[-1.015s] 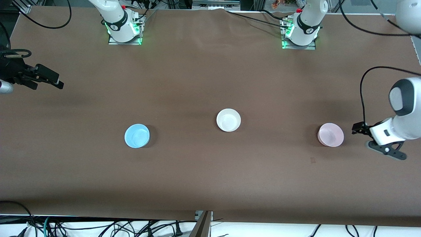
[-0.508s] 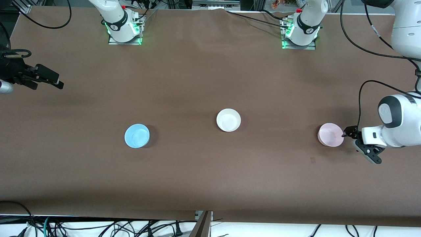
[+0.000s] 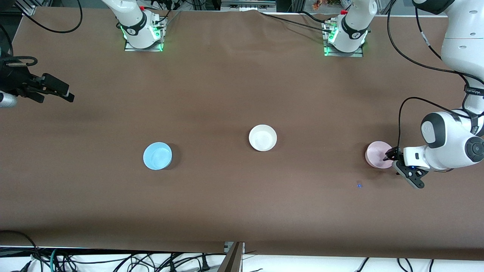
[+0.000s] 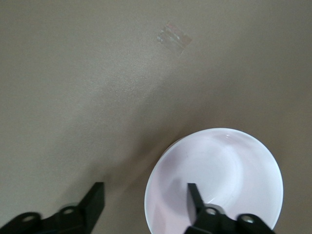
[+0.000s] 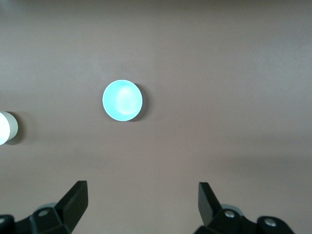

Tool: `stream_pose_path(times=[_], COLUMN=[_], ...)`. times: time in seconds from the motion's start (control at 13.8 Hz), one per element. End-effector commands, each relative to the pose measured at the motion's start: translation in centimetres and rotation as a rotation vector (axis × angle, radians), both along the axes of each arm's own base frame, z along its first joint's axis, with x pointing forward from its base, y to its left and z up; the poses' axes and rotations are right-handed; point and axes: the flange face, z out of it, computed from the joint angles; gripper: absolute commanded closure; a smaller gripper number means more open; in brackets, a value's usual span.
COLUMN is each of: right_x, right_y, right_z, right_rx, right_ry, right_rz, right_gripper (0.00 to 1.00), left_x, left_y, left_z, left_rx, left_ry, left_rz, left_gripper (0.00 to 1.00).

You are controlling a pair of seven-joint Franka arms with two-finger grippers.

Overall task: Stack pink and blue bowls on white bowl
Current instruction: 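Close the left gripper on the pink bowl rim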

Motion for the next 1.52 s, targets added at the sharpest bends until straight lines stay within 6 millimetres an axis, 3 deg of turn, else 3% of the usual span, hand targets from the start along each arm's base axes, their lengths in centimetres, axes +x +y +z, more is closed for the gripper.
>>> stream_pose_path(times=[0.0,0.22,0.51,0.8,1.16,1.31,1.45], right_x=[0.2,0.2,0.2,0.1,0.2,0.2,0.0], right_y=[0.2,0.2,0.2,0.2,0.1,-0.2,-0.4], right_z=[0.3,0.3,0.3,0.2,0.2,0.2,0.5], right_rx=[0.017,0.017,0.016,0.016,0.016,0.014,0.014], right_ry=[-0.004,-0.004,-0.004,0.001,-0.001,-0.001,-0.003], right_rz=[-0.002,0.0,0.0,-0.001,0.002,-0.003,-0.005], right_gripper=[0.0,0.0,0.0,0.0,0.0,0.0,0.0], left_x=[-0.6,-0.9,-0.7,-0.2,0.9,1.4,1.3], left_y=[-0.1,-0.2,-0.2,-1.5,-7.5,-11.2,-15.3], left_z=[-0.5,-1.4,-1.1,0.3,5.4,8.3,9.7], left_rx=[-0.01,-0.015,-0.016,-0.018,-0.057,-0.068,-0.075], left_ry=[0.006,0.019,0.012,0.017,0.08,0.155,0.2], left_rz=[-0.027,-0.038,-0.062,-0.072,0.064,0.197,0.321], left_gripper=[0.85,1.0,1.0,1.0,1.0,1.0,1.0])
